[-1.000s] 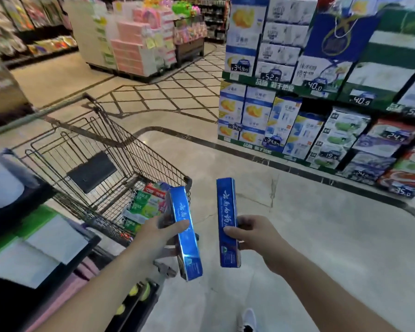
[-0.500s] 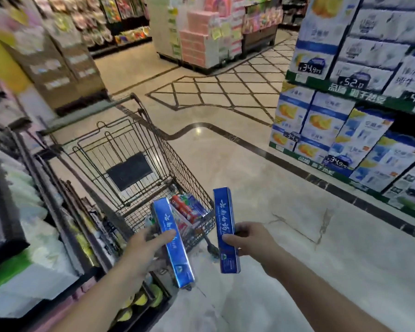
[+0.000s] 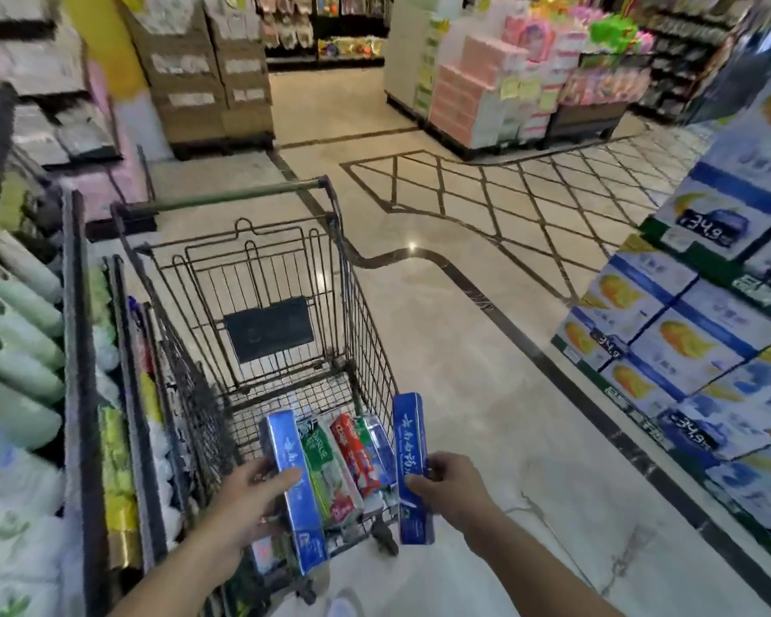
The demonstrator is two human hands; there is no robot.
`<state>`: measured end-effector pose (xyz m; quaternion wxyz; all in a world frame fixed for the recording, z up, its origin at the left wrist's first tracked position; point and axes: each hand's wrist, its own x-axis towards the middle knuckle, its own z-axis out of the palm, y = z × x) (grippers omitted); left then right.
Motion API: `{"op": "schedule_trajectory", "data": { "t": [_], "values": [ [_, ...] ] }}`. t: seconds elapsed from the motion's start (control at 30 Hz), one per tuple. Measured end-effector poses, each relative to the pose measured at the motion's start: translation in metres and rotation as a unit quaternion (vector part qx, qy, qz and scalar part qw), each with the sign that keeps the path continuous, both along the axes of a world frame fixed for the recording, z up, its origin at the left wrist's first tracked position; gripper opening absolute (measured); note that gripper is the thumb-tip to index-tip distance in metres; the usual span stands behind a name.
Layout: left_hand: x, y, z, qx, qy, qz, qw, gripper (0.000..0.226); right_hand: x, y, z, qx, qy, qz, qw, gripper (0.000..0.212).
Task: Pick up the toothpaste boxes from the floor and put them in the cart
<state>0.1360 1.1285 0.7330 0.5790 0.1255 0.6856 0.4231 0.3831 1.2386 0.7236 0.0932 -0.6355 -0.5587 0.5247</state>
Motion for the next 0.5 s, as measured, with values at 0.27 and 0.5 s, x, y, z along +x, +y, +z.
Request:
{"op": "schedule_trajectory", "data": {
  "t": [0.27, 0.5],
  "values": [
    [-0.016, 0.039, -0.035, -0.032, 0.037, 0.045, 0.998, 0.071, -0.070, 0.076, -0.062, -0.057, -0.078, 0.115, 0.989, 0.019],
    [-0.012, 0.055, -0.104, -0.090, 0.042, 0.107, 0.989, 0.107, -0.112, 0.129, -0.141, -0.086, -0.176, 0.225, 0.954, 0.017]
  ]
}}
